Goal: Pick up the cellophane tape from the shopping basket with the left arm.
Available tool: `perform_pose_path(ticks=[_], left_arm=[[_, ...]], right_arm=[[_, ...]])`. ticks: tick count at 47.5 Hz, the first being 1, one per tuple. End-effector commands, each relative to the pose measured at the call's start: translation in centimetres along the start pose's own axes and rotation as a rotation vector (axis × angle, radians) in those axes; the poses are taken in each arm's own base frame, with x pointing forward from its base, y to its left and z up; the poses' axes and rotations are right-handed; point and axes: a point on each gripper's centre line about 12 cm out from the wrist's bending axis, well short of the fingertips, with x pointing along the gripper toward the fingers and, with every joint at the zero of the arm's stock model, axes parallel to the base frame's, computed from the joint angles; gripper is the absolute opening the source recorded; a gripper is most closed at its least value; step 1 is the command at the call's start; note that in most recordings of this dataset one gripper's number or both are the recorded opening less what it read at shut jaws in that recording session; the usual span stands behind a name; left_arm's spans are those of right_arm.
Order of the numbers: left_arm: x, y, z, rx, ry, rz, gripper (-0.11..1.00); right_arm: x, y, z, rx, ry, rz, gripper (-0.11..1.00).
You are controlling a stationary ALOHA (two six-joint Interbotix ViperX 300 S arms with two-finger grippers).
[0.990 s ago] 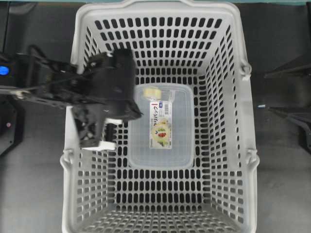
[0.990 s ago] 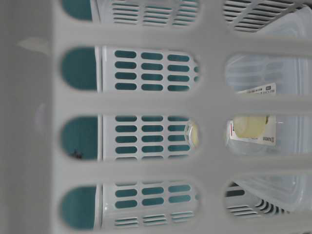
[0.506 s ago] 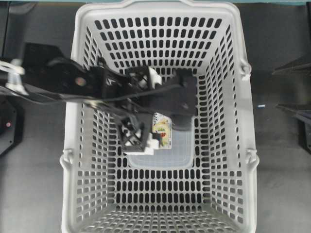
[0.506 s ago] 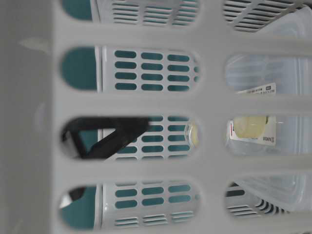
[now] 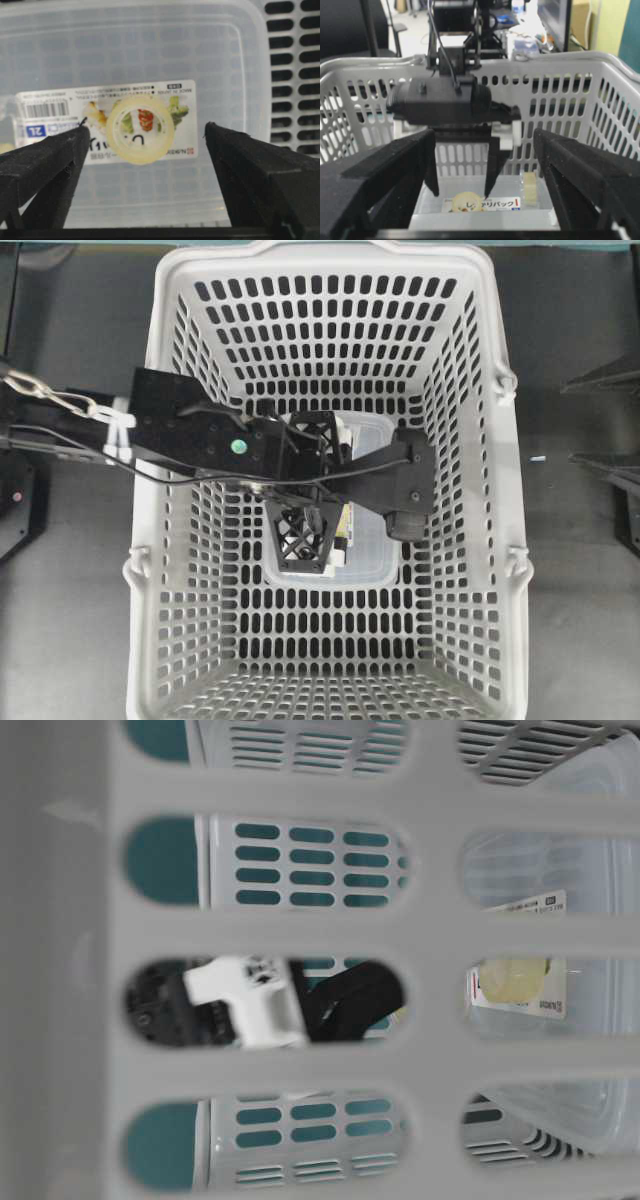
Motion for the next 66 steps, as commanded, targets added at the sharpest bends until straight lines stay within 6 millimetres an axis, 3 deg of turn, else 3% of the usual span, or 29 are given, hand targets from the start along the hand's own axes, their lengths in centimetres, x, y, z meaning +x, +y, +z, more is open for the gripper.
perform_pose_path(ticks=[1, 23, 36, 41, 46, 55, 66], left_arm=[[0.1, -0.1, 0.2, 0.005, -0.008, 0.001, 0.90], [2.7, -0.2, -1.0, 0.008, 0.012, 0.000, 0.91], [2.8, 0.0, -1.0, 0.013, -0.011, 0.000, 0.89], [2.8, 0.0, -1.1, 0.023, -0.009, 0.002, 0.78], [2.6, -0.1, -1.0, 0.035, -0.009, 0.001, 0.51], [-0.6, -0.2, -0.2, 0.056, -0.040, 0.002, 0.50], [-9.5, 0.2, 2.1, 0.053, -0.089, 0.008, 0.50]], right_arm=[[0.1, 0.0, 0.4, 0.002, -0.014, -0.001, 0.77], [0.1, 0.0, 0.1, 0.002, -0.009, -0.002, 0.77], [0.1, 0.0, -0.1, 0.000, -0.008, -0.002, 0.77], [0.1, 0.0, -0.1, 0.002, -0.008, -0.002, 0.76], [0.1, 0.0, -0.2, 0.000, -0.005, -0.002, 0.76], [0.1, 0.0, -0.2, 0.000, -0.015, -0.002, 0.76], [0.1, 0.0, -0.1, 0.000, -0.023, -0.001, 0.76]])
